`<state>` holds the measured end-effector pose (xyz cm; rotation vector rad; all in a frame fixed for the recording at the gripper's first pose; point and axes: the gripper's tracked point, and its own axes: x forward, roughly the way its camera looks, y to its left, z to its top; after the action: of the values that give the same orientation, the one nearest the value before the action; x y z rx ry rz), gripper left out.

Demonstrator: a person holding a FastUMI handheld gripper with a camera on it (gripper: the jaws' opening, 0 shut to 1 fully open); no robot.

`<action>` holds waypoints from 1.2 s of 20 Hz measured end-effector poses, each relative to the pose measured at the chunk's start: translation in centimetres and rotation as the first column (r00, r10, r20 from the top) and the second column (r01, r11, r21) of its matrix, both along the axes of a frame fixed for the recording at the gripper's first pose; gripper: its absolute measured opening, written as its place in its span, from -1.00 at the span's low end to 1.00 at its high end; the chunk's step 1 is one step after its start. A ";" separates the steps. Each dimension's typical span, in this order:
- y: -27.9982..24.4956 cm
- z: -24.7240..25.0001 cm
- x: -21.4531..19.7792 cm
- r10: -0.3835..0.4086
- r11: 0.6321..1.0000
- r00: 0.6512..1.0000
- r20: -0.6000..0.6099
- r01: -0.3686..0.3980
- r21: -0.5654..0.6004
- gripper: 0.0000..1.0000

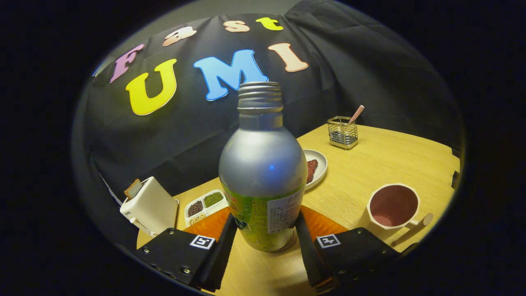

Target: Take the bottle from table, then pour the juice into the cup, finally place the bottle on the coaster

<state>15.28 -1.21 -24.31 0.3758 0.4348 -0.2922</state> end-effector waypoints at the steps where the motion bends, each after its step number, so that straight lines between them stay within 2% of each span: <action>1: 0.2 -0.2 0.5 0.011 1.000 1.000 0.003 -0.010 -0.020 0.50; 7: 1.2 -3.5 3.0 0.112 0.986 0.993 -0.048 -0.117 -0.119 0.50; 18: 1.6 -6.5 3.3 0.170 0.959 0.979 -0.115 -0.191 -0.207 0.55; 21: 1.6 -6.9 2.7 0.171 0.961 0.975 -0.139 -0.196 -0.194 0.62; 23: 1.8 -7.3 2.6 0.181 0.959 0.972 -0.153 -0.209 -0.192 1.00; 24: 1.9 -6.6 2.2 0.190 0.956 0.971 -0.147 -0.217 -0.197 0.97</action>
<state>17.43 0.65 -30.95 0.1016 0.5578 -0.1587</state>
